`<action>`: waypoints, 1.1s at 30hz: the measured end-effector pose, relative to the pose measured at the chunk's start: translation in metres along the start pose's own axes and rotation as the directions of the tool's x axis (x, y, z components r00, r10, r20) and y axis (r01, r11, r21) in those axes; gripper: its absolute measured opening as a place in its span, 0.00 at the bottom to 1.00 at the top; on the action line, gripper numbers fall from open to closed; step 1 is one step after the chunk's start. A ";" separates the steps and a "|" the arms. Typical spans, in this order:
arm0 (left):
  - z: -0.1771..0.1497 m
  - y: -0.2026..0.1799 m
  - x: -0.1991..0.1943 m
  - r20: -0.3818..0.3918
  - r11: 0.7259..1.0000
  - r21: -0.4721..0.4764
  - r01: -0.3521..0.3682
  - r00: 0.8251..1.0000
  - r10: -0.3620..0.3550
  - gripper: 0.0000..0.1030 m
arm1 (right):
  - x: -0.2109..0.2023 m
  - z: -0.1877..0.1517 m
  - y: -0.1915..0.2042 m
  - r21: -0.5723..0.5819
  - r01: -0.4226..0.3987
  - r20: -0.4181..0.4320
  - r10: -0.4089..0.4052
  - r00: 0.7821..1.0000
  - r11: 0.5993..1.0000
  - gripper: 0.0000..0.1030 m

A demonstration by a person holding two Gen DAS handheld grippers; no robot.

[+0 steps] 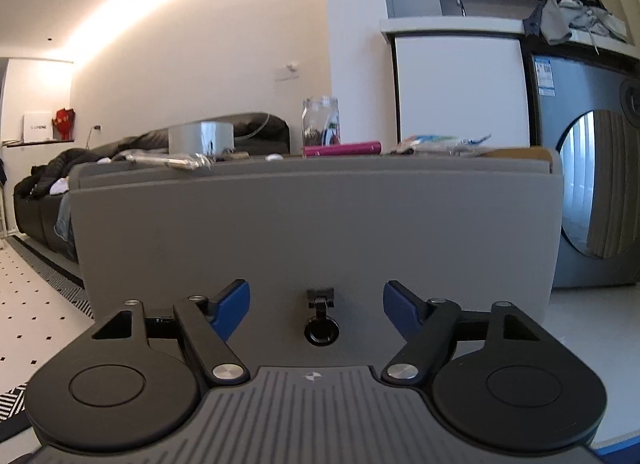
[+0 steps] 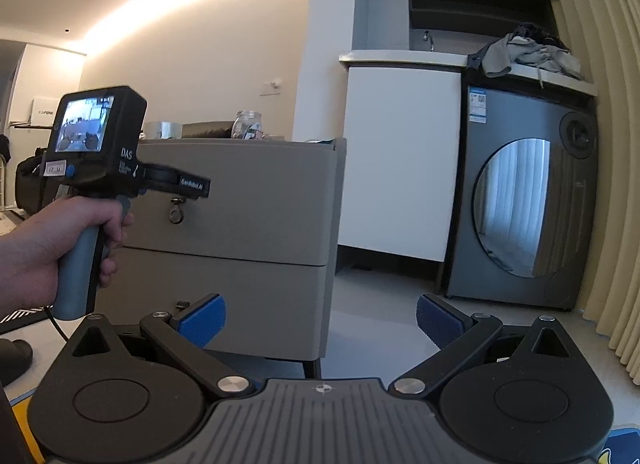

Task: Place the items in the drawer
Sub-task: 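Close the left gripper on the top drawer's black handle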

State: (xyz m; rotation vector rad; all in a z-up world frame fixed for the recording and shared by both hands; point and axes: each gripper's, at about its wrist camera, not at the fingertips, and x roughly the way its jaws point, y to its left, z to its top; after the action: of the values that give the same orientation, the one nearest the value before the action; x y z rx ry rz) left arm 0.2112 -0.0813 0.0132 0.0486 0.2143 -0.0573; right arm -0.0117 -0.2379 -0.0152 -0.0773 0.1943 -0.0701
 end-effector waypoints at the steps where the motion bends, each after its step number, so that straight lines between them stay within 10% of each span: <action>1: 0.000 0.000 0.001 -0.006 1.000 0.001 0.003 1.000 -0.003 0.75 | 0.001 0.000 0.000 0.006 -0.004 -0.003 0.004 1.000 1.000 1.00; 33: -0.001 -0.001 0.018 -0.061 1.000 -0.001 0.030 0.998 -0.030 0.27 | -0.006 0.000 0.004 0.025 -0.044 -0.023 0.045 0.999 0.999 1.00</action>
State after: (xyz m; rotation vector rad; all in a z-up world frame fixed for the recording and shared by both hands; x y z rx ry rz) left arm 0.2289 -0.0827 0.0082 0.0470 0.2756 -0.0859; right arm -0.0170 -0.2335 -0.0140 -0.0479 0.2184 -0.0292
